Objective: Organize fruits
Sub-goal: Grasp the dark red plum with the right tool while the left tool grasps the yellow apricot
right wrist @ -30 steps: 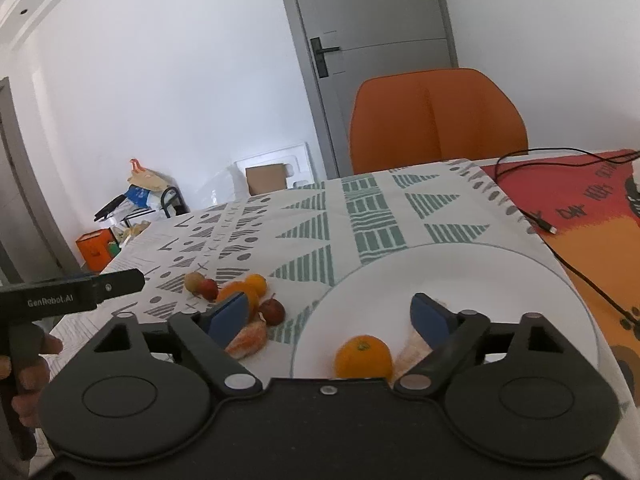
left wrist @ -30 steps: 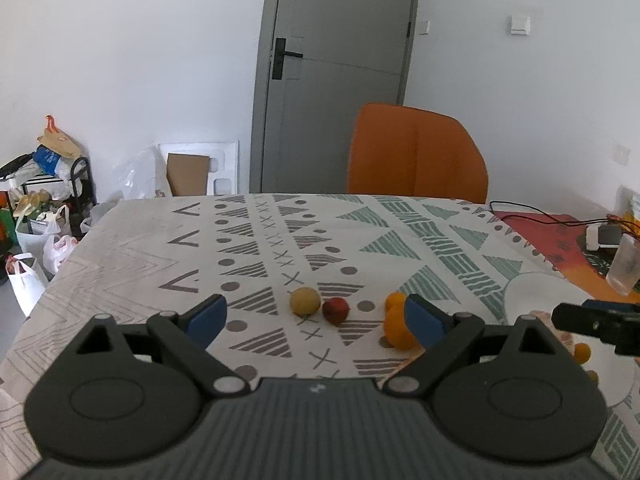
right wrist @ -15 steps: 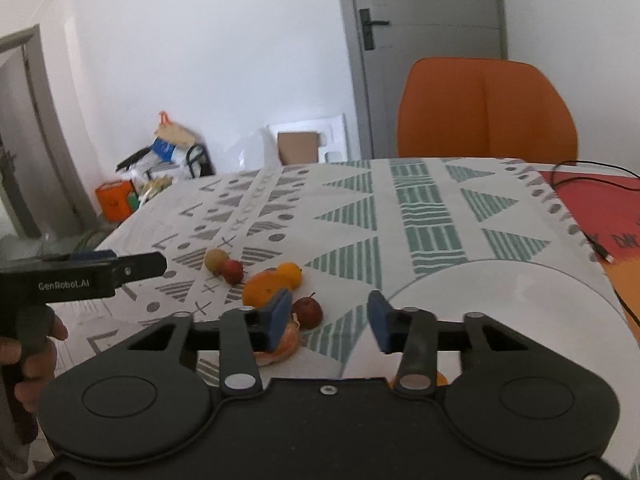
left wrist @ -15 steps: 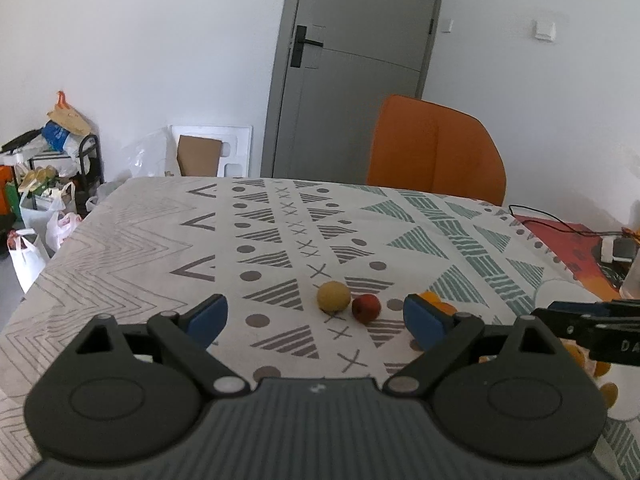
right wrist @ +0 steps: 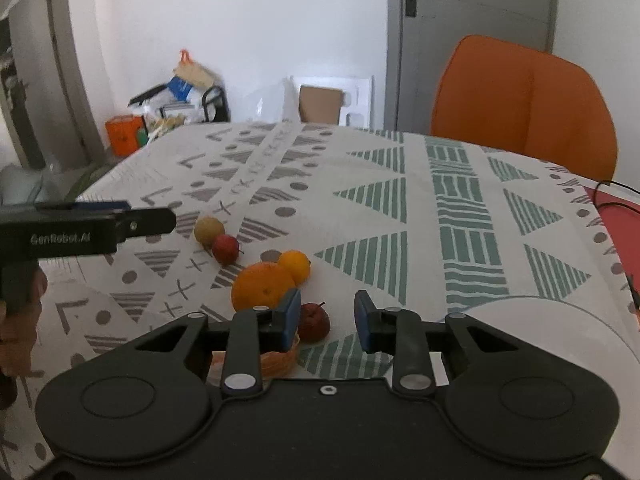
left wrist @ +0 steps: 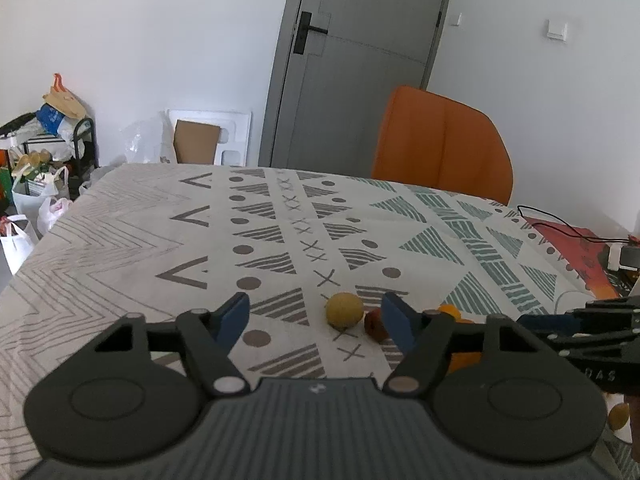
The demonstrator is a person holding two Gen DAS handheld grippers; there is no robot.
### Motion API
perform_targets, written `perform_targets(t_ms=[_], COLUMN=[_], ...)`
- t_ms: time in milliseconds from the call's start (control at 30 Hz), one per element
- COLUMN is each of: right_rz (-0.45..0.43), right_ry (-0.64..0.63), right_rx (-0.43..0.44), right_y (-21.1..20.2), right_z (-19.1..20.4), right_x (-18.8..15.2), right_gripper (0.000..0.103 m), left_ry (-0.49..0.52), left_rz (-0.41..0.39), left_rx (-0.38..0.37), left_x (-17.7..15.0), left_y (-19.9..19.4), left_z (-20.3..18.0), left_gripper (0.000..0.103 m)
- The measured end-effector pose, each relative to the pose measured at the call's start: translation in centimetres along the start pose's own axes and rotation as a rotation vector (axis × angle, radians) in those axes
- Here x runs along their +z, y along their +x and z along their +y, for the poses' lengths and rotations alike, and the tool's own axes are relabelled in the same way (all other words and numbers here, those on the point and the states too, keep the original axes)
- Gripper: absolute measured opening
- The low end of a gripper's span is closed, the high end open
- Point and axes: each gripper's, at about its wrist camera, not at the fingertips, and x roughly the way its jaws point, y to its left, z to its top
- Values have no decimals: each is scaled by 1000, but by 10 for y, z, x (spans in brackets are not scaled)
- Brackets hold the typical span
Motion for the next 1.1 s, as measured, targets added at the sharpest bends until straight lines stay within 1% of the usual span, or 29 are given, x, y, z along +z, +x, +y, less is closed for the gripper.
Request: perform_targets(t_ms=[67, 167, 333, 400, 533, 633, 733, 767, 933, 1100], right_rz=[16, 31, 58, 71, 60, 47, 32, 26, 11, -12], right_ry=[-17, -40, -94, -96, -91, -73, -61, -56, -34, -19], right_rx=[10, 18, 17, 23, 20, 18, 14, 13, 8, 7], right_y=[4, 10, 19, 23, 23, 20, 15, 13, 5, -8], right_z=[1, 2, 9, 8, 6, 3, 0, -1, -2, 1], right_x=[1, 2, 6, 6, 7, 9, 12, 12, 10, 4], right_gripper=[28, 23, 21, 21, 20, 20, 20, 20, 20, 20], left_ry=[-2, 2, 3, -1, -8, 0, 6, 6, 30, 37], left_rz=[9, 17, 42, 51, 63, 58, 59, 61, 51, 15], left_rx=[-6, -18, -30, -31, -38, -46, -76, -90, -90, -90], left_x=[1, 2, 2, 1, 0, 0, 0, 1, 1, 3], left_y=[5, 13, 27, 32, 39, 41, 42, 42, 33, 12], left_z=[0, 0, 0, 1, 2, 0, -4, -5, -14, -21], left_gripper=[63, 62, 58, 56, 53, 48, 31, 23, 23, 23])
